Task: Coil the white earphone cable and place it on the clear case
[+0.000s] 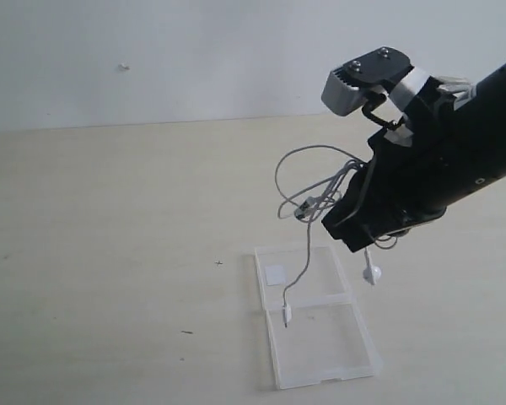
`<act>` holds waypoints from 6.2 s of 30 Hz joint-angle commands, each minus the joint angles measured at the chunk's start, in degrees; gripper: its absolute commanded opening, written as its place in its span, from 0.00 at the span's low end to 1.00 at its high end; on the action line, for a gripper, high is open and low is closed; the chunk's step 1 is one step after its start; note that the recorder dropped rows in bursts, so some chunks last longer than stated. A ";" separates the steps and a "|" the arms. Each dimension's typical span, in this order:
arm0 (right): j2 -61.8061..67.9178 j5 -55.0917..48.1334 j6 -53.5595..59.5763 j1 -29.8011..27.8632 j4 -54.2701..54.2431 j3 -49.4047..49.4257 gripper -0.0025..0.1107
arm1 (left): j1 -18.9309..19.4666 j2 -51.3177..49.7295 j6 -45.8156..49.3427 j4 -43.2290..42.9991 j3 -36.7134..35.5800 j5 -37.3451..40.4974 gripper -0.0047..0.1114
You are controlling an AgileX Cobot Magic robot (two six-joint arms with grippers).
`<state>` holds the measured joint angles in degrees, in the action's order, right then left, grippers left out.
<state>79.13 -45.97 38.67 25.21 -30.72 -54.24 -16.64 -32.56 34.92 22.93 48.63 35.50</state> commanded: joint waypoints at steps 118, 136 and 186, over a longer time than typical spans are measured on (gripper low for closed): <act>-9.88 -11.36 -29.89 4.96 32.47 0.81 0.02 | 0.10 0.26 -0.84 1.69 0.18 -0.94 0.62; 0.65 0.29 -27.85 4.96 26.67 5.56 0.02 | 0.10 0.26 -0.84 1.91 0.18 -0.94 0.62; 22.55 10.89 -5.59 5.48 5.76 4.46 0.02 | 0.10 0.26 -0.84 3.07 0.18 -0.82 0.62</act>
<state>101.66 -35.42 32.51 30.60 -24.63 -48.97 -16.64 -32.56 34.46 25.46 48.63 35.50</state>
